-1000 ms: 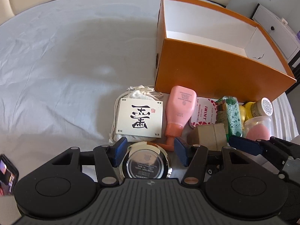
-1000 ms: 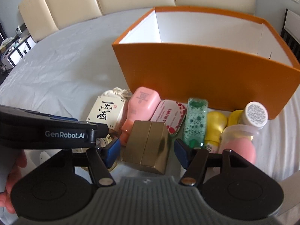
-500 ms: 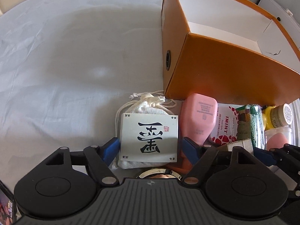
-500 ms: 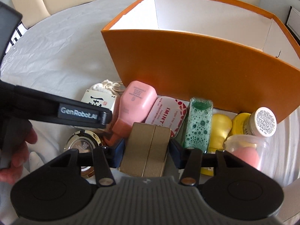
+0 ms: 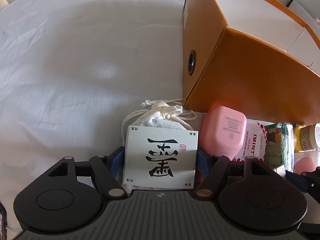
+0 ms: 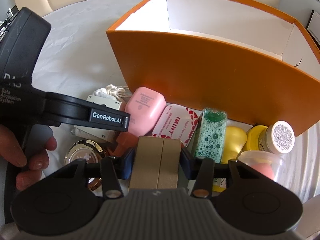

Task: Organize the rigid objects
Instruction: 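Grasp the white pouch with the left tool while the right tool grasps the brown cardboard block, then carry the pouch and block into the orange box and open both tools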

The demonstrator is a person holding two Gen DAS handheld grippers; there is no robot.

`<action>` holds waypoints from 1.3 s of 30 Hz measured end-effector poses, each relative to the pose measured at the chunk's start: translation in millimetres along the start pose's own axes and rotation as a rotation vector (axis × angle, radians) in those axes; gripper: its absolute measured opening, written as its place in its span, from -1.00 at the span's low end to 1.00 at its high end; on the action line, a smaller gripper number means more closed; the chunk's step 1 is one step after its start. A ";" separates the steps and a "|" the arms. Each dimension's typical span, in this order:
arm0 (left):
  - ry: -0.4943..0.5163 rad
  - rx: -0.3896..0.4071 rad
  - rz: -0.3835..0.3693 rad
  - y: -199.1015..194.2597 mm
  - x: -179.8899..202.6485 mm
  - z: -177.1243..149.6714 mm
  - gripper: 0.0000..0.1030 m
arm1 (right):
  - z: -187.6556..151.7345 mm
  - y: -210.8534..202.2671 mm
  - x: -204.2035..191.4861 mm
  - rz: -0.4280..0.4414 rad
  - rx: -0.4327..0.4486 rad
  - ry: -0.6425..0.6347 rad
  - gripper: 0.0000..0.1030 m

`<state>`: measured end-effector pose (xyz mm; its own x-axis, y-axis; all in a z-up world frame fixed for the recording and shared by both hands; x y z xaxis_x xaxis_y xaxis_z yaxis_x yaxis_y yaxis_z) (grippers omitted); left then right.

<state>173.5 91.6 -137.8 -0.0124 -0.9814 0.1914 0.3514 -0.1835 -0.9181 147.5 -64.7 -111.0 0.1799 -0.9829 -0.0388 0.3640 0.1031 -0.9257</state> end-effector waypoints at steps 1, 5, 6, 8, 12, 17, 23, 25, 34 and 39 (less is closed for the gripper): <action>-0.007 0.008 -0.001 -3.0 -0.4 -0.7 0.60 | -0.1 -2.4 1.0 0.002 0.006 0.003 -0.07; -0.022 0.062 -0.017 -25.3 5.6 -7.5 0.60 | -0.6 -17.0 3.6 0.010 0.047 0.004 -0.08; -0.022 0.076 -0.020 -31.4 6.1 -9.2 0.60 | 0.3 -21.2 4.8 0.013 0.061 0.005 -0.08; -0.024 0.106 -0.027 -42.9 8.0 -12.3 0.60 | 3.3 -30.2 5.7 0.014 0.097 0.002 -0.09; -0.022 0.187 -0.029 -70.3 15.0 -18.6 0.60 | 12.0 -48.2 6.8 0.019 0.175 0.000 -0.10; -0.008 0.304 -0.054 -105.8 23.5 -6.8 0.60 | 25.2 -81.7 10.2 0.008 0.304 -0.009 -0.10; 0.070 0.414 -0.099 -137.9 47.8 16.9 0.60 | 48.7 -120.5 27.0 -0.034 0.453 0.000 -0.10; 0.097 0.440 -0.109 -141.4 58.4 29.0 0.60 | 58.5 -127.0 35.8 -0.062 0.488 0.007 -0.10; 0.231 0.420 -0.163 -110.3 107.9 92.7 0.60 | 101.9 -109.0 91.0 -0.138 0.460 0.116 -0.10; 0.297 0.341 -0.157 -70.0 120.5 107.0 0.60 | 110.1 -78.8 111.6 -0.135 0.372 0.167 -0.10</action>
<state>247.5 -7.9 -13.3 -0.3395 -0.9260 0.1654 0.6107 -0.3507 -0.7099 239.6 -165.7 -1.0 -0.0313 -0.9994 -0.0149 0.6845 -0.0106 -0.7289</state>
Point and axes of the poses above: each gripper's, at about its wrist camera, not at the fingertips, and y roughly the way its jaws point, x to its right, z to its top, the point moved 2 cm from there along y, roughly the way its jaws point, and after that the axes turned 6 degrees about -z, right-handed, at the moved point
